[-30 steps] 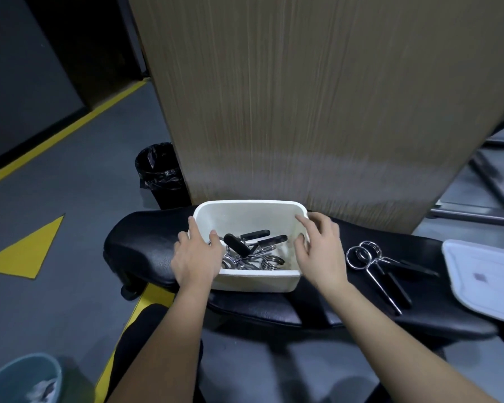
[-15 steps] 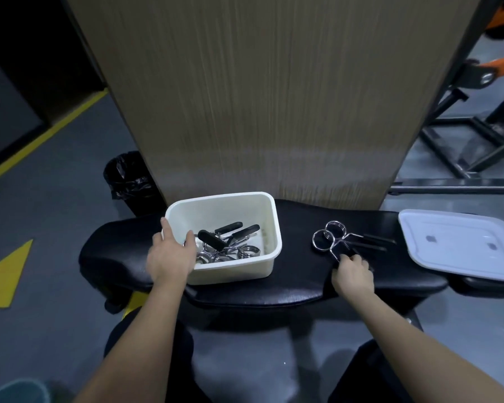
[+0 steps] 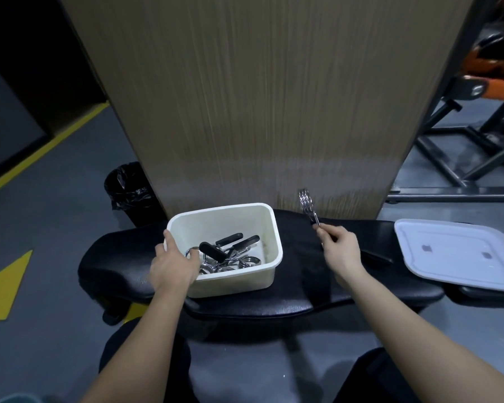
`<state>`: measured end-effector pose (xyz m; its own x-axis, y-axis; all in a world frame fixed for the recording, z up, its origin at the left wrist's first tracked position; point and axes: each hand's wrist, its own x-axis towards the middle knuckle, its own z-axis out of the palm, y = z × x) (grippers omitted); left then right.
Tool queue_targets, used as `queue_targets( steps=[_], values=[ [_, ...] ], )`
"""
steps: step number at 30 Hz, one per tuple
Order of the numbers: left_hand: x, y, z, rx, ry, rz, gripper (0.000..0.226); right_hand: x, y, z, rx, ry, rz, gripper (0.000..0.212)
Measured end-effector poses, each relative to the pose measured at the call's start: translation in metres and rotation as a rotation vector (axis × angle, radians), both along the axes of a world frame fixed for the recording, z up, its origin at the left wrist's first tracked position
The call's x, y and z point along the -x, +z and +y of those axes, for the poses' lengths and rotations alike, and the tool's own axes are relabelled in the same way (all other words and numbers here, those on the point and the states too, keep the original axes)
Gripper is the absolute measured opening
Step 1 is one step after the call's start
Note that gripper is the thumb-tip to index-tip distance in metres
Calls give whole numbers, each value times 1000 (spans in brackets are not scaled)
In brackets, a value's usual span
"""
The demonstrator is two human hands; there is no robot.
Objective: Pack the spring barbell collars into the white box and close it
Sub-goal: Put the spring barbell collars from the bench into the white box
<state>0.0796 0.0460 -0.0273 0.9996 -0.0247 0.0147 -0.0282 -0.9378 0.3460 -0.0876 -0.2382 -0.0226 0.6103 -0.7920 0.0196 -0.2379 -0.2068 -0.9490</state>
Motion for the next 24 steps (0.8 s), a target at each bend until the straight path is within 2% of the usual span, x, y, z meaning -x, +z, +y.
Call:
queue_targets(
  steps=[4,6,8,10,12,13,15,17,21,24],
  values=[
    [1,6,-2,-38,26,58,82,-5,44,18,-304,204,-263,18],
    [5,10,-6,-72,39,56,80,-5,59,27,-354,301,-305,21],
    [11,12,-8,-72,7,-75,74,-1,68,32,-351,385,-300,21],
    [17,19,-10,-27,-151,-255,72,4,75,35,-309,462,-286,21],
    [25,29,-17,105,-468,-338,71,9,81,37,-256,539,-278,22],
    [33,40,-23,217,-630,-292,65,11,85,39,-233,574,-277,22],
    [56,62,-36,408,-816,-55,52,12,88,40,-215,616,-282,23],
    [72,74,-44,542,-813,139,43,12,89,40,-228,632,-301,24],
    [91,74,-37,839,-705,242,20,7,82,35,-308,629,-361,25],
    [104,75,-32,984,-714,388,21,2,76,40,-379,653,-395,26]
  ],
)
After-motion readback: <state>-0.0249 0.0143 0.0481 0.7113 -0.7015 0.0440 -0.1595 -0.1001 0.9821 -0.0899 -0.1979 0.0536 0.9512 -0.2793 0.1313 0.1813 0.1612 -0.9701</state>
